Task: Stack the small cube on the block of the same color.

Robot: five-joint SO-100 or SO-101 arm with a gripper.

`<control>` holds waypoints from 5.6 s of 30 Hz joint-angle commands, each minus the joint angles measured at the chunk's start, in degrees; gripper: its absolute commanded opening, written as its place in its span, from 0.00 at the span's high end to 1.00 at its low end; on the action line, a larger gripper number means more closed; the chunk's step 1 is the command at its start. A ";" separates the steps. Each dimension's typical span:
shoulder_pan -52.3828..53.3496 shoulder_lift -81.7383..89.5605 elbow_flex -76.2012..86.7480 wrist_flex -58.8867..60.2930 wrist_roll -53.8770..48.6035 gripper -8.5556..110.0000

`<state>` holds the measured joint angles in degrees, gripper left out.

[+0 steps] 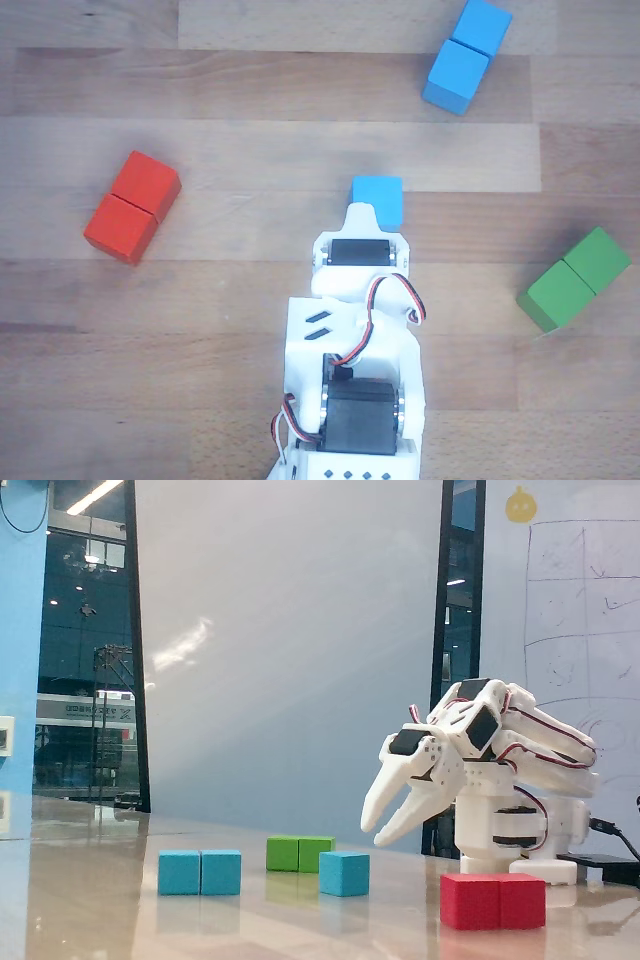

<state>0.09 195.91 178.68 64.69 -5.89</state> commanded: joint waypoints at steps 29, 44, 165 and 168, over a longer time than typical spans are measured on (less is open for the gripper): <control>-0.26 1.76 -1.14 -0.53 -0.09 0.87; -0.62 1.76 -1.14 -0.79 0.09 0.86; 5.19 -100.81 -57.83 -5.89 0.09 0.85; 5.19 -100.55 -57.83 -5.89 0.09 0.85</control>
<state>5.27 94.04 125.77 59.77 -5.45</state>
